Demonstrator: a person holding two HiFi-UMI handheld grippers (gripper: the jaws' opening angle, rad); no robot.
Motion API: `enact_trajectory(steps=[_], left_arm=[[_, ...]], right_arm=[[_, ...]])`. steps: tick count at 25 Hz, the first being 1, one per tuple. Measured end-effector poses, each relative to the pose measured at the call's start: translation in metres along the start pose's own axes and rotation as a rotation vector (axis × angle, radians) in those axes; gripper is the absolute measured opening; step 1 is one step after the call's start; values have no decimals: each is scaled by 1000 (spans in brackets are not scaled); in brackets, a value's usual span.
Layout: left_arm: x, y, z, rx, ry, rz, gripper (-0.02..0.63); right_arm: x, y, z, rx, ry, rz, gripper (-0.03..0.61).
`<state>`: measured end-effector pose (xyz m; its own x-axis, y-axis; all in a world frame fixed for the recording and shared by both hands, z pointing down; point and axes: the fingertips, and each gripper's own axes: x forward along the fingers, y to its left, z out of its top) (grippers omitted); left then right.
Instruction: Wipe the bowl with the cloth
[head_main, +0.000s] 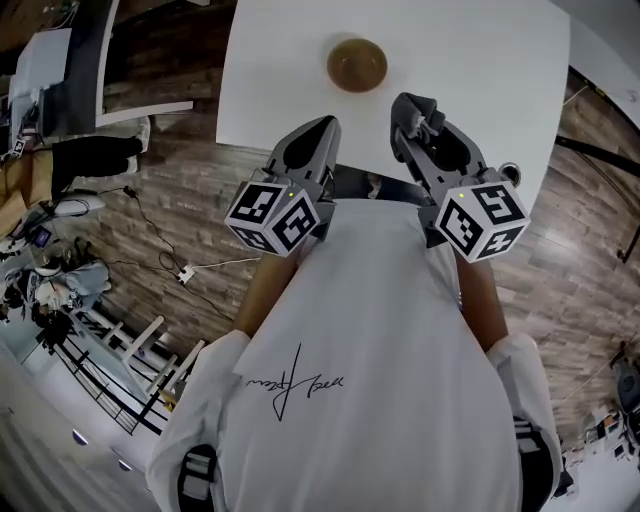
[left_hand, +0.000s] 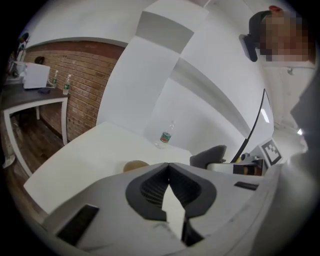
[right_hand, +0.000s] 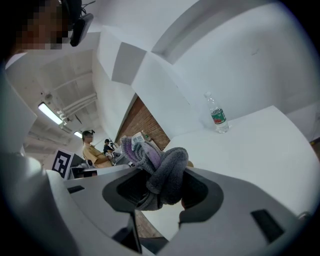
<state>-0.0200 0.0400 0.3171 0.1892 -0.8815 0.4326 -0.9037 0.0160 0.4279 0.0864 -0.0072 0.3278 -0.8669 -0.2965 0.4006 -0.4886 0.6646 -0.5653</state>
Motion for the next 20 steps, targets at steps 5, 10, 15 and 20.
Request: enact_trajectory(steps=[5,10,15,20], left_arm=[[12,31,24,70,5,12,12],[38,56,32,172,84,-38,12],[66,80,25,218,171,-112,18],[89,89,9,246,237,-195,26]], right_arm=[[19,-6,4,-54,10,-69,179],[31,-12,6,-57,16,-155,179],[47,-16,-4,-29,51,-211,179],[55,-24,-16,2,78,-292,179]])
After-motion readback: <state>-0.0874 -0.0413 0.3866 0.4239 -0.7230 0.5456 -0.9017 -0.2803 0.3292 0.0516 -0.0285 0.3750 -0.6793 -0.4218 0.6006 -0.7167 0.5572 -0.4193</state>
